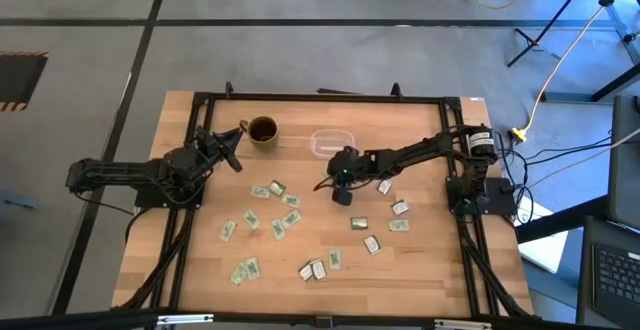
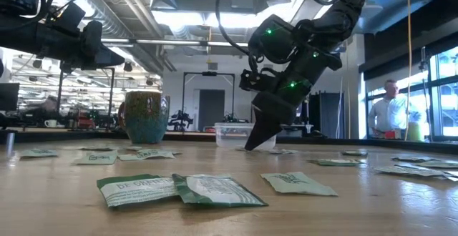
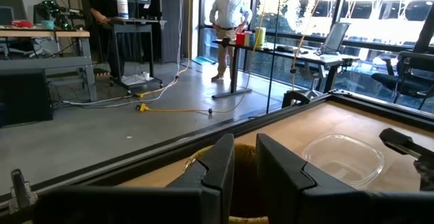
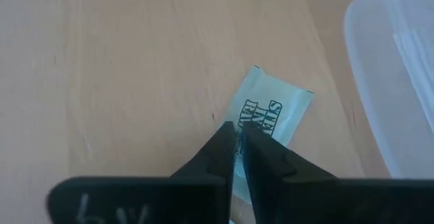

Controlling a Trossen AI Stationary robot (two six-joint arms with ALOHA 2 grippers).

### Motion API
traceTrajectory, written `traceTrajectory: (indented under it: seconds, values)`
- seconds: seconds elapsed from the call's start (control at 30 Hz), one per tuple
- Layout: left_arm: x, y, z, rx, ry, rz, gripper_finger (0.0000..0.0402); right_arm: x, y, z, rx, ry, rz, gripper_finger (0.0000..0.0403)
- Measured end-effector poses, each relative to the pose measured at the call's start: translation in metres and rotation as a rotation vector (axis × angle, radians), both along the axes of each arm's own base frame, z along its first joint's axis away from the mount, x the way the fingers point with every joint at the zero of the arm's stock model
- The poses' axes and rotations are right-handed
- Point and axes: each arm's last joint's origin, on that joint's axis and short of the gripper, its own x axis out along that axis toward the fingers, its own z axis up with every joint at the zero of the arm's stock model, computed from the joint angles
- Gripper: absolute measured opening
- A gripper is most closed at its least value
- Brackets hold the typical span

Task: Pick and place Stevia / Truvia into bins
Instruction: Put the stevia packet into the transparent container

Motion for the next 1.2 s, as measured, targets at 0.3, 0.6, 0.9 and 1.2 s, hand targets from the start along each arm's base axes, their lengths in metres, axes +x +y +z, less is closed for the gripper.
traceTrajectory:
  seconds: [0.3,0.6,0.9,1.2]
  values:
    - [0.000,0.000,0.000,0.000,0.000,0.000,0.0058,0.000,-0.001,0.000,-0.018,-0.001,-0.010,0.0008]
    - [0.000,0.000,0.000,0.000,-0.001,0.000,0.0058,-0.003,0.000,0.020,-0.033,-0.047,0.017,0.0003]
    - [0.000,0.000,0.000,0.000,-0.001,0.000,0.0058,-0.008,-0.011,0.070,-0.116,-0.201,0.034,0.0002]
    - [0.000,0.000,0.000,0.000,0.001,0.000,0.0058,-0.015,-0.053,0.075,-0.152,-0.229,-0.080,0.0002]
